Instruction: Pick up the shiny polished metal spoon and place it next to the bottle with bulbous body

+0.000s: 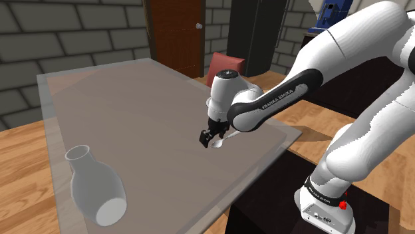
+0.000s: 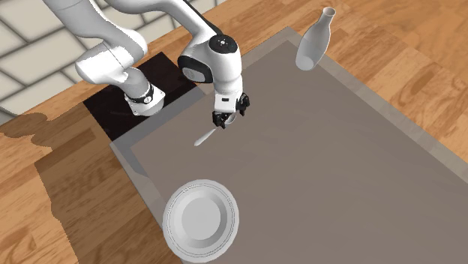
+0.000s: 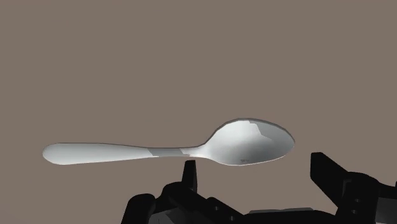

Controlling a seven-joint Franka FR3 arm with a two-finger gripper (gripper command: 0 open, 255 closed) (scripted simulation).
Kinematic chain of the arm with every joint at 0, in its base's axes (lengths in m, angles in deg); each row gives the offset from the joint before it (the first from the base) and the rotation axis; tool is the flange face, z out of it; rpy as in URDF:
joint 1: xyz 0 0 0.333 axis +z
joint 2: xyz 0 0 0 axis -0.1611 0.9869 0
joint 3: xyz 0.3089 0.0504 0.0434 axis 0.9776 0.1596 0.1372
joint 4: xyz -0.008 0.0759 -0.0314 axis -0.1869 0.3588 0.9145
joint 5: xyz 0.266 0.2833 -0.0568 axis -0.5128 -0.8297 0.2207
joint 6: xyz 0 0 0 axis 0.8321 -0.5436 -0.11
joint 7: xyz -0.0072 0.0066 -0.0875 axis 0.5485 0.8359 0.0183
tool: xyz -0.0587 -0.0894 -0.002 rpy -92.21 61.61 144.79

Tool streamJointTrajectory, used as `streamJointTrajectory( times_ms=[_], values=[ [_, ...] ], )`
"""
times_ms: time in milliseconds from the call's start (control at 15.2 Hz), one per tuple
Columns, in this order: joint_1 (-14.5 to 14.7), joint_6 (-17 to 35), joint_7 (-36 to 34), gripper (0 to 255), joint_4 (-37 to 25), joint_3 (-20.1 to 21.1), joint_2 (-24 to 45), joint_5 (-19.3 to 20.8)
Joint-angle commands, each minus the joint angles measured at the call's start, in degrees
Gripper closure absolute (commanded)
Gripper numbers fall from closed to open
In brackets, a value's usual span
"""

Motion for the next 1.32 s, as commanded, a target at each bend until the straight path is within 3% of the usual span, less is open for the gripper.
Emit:
streamJointTrajectory(
  times_ms=[0,264,330,924,1254],
  values=[
    [-0.06,0.15,-0.02,0,0.0,0.0,0.15,0.1],
    [-0.06,0.14,-0.03,0,0.0,0.0,0.15,0.1],
    [-0.06,0.14,-0.03,255,0.0,0.0,0.15,0.1],
    [-0.06,0.15,-0.02,255,0.0,0.0,0.15,0.1],
    [0.6,-4.16,1.67,255,-1.63,-0.78,-2.77,-1.73]
  ],
)
